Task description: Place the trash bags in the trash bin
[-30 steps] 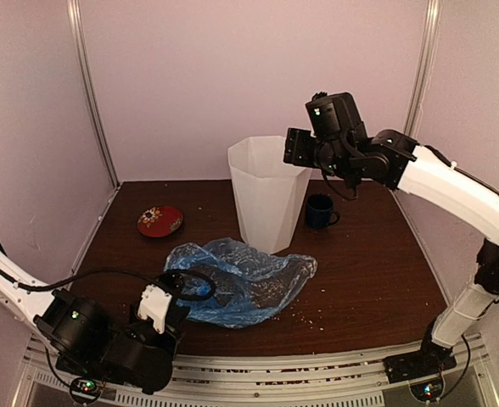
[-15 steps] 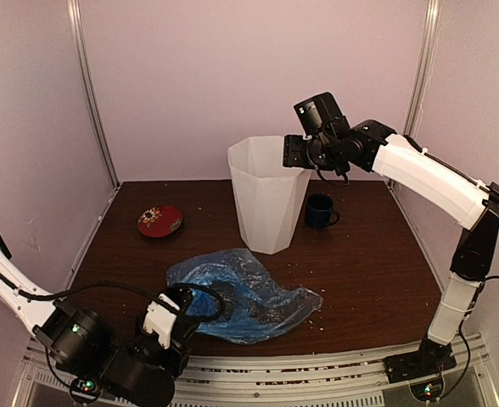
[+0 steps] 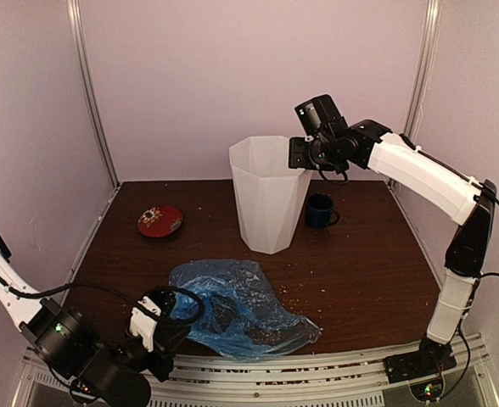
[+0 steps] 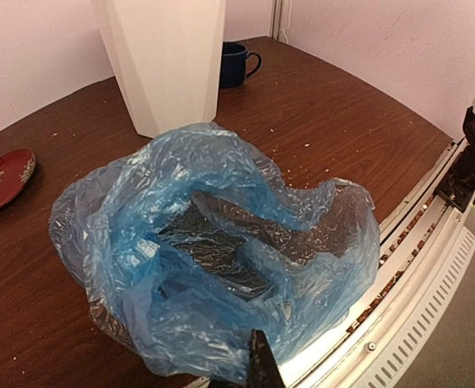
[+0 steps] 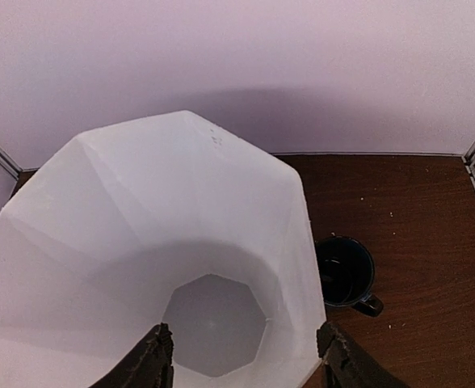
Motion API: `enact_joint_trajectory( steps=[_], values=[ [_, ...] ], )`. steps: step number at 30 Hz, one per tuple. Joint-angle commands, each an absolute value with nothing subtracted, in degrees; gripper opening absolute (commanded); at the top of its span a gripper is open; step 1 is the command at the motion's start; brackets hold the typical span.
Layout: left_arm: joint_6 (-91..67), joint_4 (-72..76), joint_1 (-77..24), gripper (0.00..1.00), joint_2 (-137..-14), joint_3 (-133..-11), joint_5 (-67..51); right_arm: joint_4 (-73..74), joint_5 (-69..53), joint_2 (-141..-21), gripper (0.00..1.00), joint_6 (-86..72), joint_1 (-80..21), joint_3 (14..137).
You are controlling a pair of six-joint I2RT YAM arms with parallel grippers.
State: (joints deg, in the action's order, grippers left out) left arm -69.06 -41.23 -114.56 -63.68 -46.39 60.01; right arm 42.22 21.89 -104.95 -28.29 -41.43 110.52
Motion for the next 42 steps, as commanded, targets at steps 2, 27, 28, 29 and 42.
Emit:
enact_joint_trajectory(
  steps=[2, 27, 28, 29, 42],
  values=[
    [-70.1, -40.5, -115.6, 0.00, -65.4, -46.5, 60.6, 43.5, 24.0, -103.1, 0.64, -26.2, -40.6, 114.0],
    [-76.9, -40.4, -119.2, 0.00, -67.8, -45.2, 61.1, 45.5, 13.6, -107.2, 0.24, -25.1, -35.9, 109.6],
    [-77.1, -40.4, -119.2, 0.00, -67.8, -45.1, 61.2, 45.3, 13.0, -106.7, 0.19, -25.2, -35.9, 109.3],
    [-77.2, -40.4, -119.2, 0.00, -67.7, -45.1, 61.2, 45.3, 12.6, -106.4, 0.15, -25.2, -35.9, 109.0],
    [-66.2, -40.6, -122.9, 0.00, -61.8, -50.6, 64.9, 50.0, 13.1, -95.2, 0.00, -21.6, -35.9, 105.2]
  ],
)
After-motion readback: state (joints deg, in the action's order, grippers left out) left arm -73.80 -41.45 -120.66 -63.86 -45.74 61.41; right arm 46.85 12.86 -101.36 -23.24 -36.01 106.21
